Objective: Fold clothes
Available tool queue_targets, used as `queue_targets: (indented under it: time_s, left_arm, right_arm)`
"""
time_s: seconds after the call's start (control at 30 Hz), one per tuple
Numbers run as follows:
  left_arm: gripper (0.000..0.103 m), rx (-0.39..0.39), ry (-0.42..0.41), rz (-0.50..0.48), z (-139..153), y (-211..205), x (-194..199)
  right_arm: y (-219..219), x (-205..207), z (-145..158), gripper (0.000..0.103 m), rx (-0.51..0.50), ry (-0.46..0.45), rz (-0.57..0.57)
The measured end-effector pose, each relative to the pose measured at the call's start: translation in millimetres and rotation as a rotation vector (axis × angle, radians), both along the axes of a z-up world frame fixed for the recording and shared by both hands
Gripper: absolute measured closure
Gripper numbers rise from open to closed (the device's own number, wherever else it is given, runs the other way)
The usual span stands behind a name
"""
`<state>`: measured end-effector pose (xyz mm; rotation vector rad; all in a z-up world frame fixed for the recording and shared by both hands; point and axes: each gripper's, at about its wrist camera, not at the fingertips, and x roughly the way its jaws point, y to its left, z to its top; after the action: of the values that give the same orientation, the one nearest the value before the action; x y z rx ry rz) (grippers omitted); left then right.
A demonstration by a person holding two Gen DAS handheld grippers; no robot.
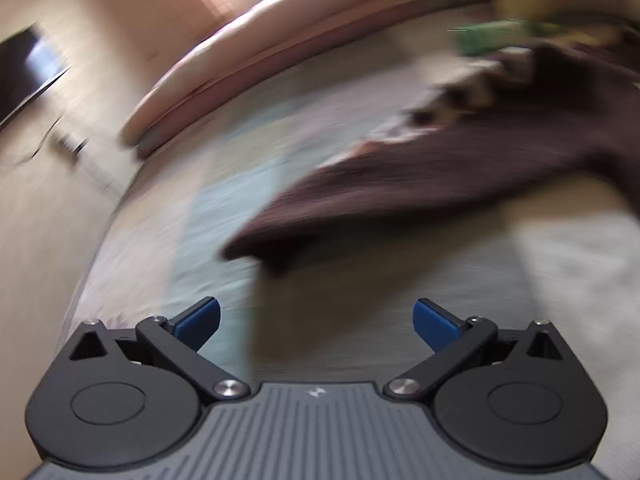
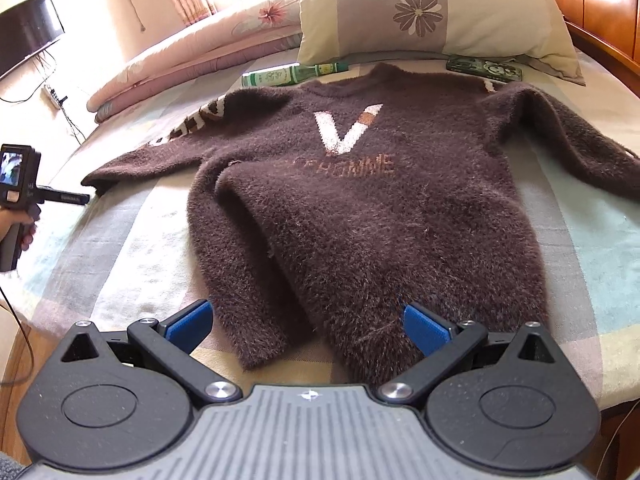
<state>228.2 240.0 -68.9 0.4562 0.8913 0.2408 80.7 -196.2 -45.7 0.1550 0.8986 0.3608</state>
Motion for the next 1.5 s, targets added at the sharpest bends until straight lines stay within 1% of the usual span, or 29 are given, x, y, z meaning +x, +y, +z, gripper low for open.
queue_targets:
  time_s: [0.07,0.2,0.43,0.57,0.8,0.9,1.07,1.37,1.5]
  left_arm:
    - [0.001,0.004,0.023,-0.136,-4,-44,-12]
    - [0.001,-0.017,0.040,-0.380,-10,-131,-34]
    - [0.001,-0.311,0.081,-0.582,-9,-222,-60]
    - [0.001,-0.285,0.055,-0.691,-21,-257,-77]
    - [0.001,-0.415,0.161,-0.619,-50,-260,-77]
    - [0.001,-0.481,0.162,-0.585,-54,-242,-85]
    - [0.001,-0.707,0.189,-0.533,-57,-225,-81]
    - [0.001,-1.111,0.236,-0.425,-61,-193,-74]
    - [0.001,-1.268,0.227,-0.349,-75,-180,-63]
  right_arm:
    - [-2,-4,2,0.000,0.003,-0.009,-0.003]
    - [-8,-14,7,0.000,0.007,-0.029,-0.018]
    - [-28,-31,13,0.000,0.016,-0.050,-0.074]
    - [-39,-34,10,0.000,0.027,-0.040,-0.102]
    - [-44,-37,10,0.000,0.033,-0.047,-0.114]
    - [-47,-36,6,0.000,0.046,-0.038,-0.125]
    - [-44,-31,-3,0.000,0.058,-0.011,-0.122]
    - [-42,-31,-6,0.000,0.055,-0.002,-0.121]
    - [-47,-31,-7,0.000,0.058,0.000,-0.141]
